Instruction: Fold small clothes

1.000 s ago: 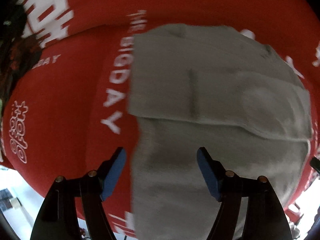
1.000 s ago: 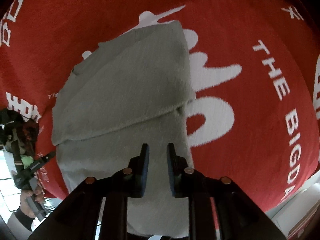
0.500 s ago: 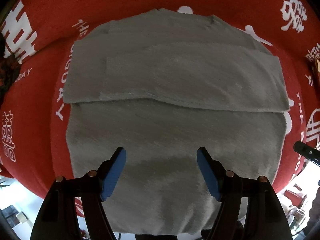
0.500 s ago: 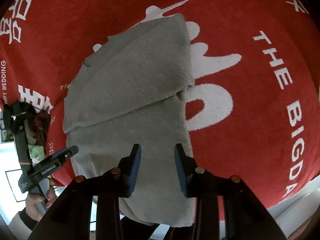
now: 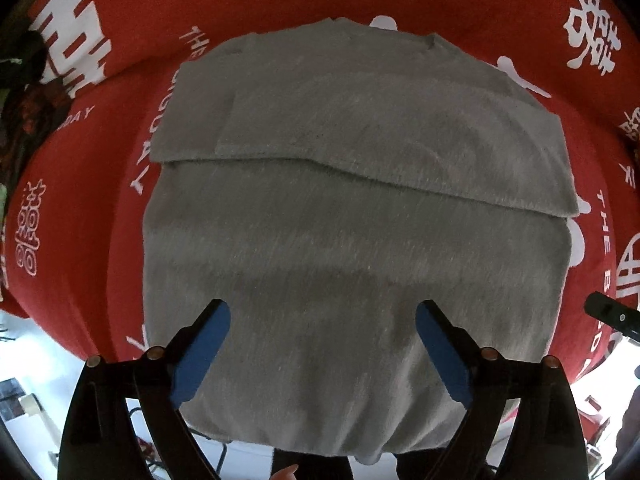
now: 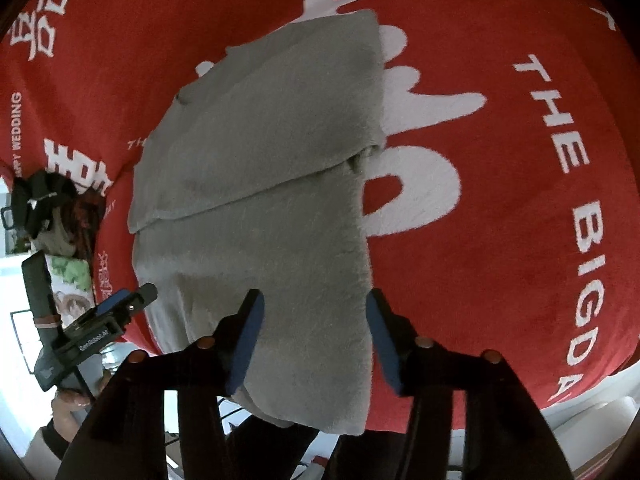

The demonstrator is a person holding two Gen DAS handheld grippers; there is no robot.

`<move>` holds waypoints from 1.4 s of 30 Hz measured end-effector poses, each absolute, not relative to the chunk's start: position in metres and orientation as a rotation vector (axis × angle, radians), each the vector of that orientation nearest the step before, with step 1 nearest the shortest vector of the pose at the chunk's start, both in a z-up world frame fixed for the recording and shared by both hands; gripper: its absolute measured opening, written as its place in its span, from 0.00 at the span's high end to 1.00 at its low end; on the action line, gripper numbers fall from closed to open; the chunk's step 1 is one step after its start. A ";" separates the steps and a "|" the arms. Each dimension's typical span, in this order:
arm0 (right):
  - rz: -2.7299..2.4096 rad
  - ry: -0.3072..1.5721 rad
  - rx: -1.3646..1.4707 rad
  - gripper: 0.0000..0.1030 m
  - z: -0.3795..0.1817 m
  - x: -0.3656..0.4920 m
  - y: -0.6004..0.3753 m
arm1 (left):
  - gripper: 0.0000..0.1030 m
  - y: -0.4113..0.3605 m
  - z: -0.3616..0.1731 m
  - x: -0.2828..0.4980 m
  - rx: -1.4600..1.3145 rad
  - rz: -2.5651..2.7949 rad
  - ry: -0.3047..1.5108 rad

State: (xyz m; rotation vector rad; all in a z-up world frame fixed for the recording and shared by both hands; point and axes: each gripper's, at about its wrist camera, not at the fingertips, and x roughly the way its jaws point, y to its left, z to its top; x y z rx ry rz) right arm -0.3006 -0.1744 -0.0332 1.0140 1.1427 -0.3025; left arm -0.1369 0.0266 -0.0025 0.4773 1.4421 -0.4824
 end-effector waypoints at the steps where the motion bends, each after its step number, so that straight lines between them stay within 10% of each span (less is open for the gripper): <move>1: -0.297 1.142 1.009 0.38 -0.033 -0.300 -0.172 | 0.00 0.028 -0.002 -0.138 0.476 -0.483 1.437; 11: -0.259 1.107 0.983 0.21 -0.030 -0.298 -0.138 | 0.00 0.068 -0.008 -0.147 0.460 -0.502 1.468; 40: -0.218 1.303 1.021 0.21 -0.167 -0.380 -0.013 | 0.01 0.228 -0.111 -0.176 0.172 -0.553 1.657; 42: -0.213 1.300 1.034 0.34 -0.171 -0.382 -0.008 | 0.08 0.229 -0.107 -0.179 0.178 -0.557 1.645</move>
